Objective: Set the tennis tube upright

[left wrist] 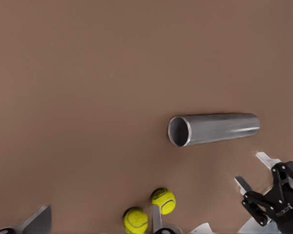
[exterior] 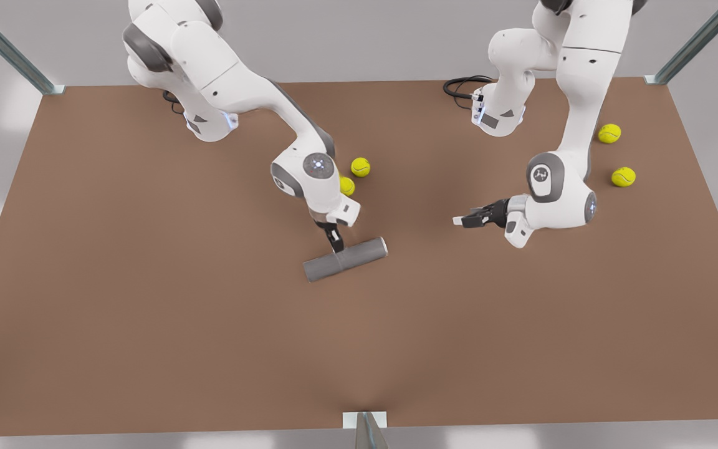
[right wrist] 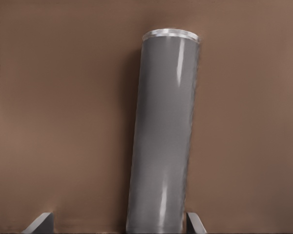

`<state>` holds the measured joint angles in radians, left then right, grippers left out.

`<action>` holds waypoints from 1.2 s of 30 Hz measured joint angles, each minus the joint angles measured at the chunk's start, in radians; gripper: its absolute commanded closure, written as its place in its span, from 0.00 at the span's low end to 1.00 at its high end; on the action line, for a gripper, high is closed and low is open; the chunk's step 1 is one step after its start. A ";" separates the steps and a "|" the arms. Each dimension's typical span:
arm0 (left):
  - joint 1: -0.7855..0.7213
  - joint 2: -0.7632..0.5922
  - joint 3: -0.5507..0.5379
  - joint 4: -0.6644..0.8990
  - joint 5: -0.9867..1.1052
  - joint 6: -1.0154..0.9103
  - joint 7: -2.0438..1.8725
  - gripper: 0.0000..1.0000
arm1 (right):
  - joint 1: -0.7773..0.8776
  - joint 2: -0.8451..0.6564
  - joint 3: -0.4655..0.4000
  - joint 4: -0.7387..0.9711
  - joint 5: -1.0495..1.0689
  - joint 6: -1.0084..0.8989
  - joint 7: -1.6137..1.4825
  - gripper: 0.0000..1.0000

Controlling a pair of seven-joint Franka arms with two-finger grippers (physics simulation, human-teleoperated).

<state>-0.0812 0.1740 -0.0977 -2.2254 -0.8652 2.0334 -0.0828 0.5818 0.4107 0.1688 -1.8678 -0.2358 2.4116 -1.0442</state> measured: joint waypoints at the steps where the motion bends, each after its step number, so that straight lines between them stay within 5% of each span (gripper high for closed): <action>1: -0.002 0.009 -0.001 -0.009 -0.043 0.021 0.026 0.00 | -0.023 -0.057 -0.001 0.018 0.026 -0.056 0.000 0.00; 8: -0.038 0.102 -0.085 -0.049 -0.445 0.205 0.223 0.00 | -0.256 -0.132 -0.182 0.429 -0.007 -0.587 0.295 0.00; 12: -0.072 0.131 -0.115 -0.050 -0.624 0.279 0.340 0.00 | -0.325 -0.335 -0.172 0.299 0.024 -0.786 0.473 0.00; 18: -0.125 0.196 -0.146 -0.012 -0.799 0.345 0.558 0.00 | -0.343 -0.324 -0.119 0.186 0.037 -0.841 0.694 0.00; 29: -0.178 0.338 -0.176 0.079 -1.010 0.398 0.827 0.00 | -0.287 -0.255 -0.124 0.300 0.007 -0.900 0.943 0.00; 36: -0.228 0.392 -0.204 0.128 -1.087 0.405 0.931 0.00 | -0.347 -0.381 -0.148 0.345 0.005 -0.926 1.044 0.00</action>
<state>-0.3089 0.5662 -0.3015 -2.0971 -1.9527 2.4388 0.8486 0.2344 0.0300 0.0211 -1.5230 -0.2311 1.4853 0.0000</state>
